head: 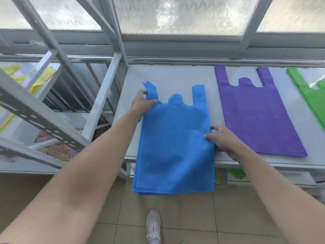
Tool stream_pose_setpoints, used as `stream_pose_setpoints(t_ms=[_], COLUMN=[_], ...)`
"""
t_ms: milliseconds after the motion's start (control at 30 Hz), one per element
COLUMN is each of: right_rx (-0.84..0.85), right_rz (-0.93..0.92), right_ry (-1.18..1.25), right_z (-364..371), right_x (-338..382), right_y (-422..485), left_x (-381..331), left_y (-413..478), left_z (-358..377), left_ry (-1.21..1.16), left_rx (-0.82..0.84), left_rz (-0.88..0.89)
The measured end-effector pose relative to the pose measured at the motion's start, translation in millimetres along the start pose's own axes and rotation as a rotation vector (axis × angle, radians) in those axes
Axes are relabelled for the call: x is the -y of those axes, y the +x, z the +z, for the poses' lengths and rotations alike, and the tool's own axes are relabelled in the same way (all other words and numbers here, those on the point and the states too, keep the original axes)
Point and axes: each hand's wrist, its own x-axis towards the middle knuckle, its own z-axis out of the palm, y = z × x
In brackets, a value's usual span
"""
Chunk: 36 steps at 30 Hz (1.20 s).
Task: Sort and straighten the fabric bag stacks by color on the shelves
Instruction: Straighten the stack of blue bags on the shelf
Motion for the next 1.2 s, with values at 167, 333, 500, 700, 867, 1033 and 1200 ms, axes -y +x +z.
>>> stream_pose_setpoints(t_ms=[167, 333, 500, 700, 867, 1033, 1200], right_rx=[0.029, 0.043, 0.017, -0.021, -0.069, -0.11, -0.133], right_rz=[-0.038, -0.063, -0.063, -0.05, -0.085, -0.088, -0.06], right_ry=[0.008, 0.023, 0.059, 0.15, 0.238, 0.265, 0.496], right_z=[-1, -1, 2, 3, 10, 11, 7], right_x=[-8, -7, -5, -8, -14, -6, 42], right_y=[-2, -1, -2, -7, -20, -10, 13], left_x=[-15, -15, 1, 46, 84, 89, 53], left_y=[37, 57, 33, -57, -154, -175, -115], left_z=[16, 10, 13, -11, -24, -8, -1], left_ry=[-0.035, -0.166, -0.101, -0.232, -0.129, -0.198, -0.108], left_rx=[-0.05, -0.011, -0.176, 0.029, 0.184, -0.031, -0.151], left_rz=[0.005, -0.038, -0.041, -0.195, -0.226, -0.095, -0.055])
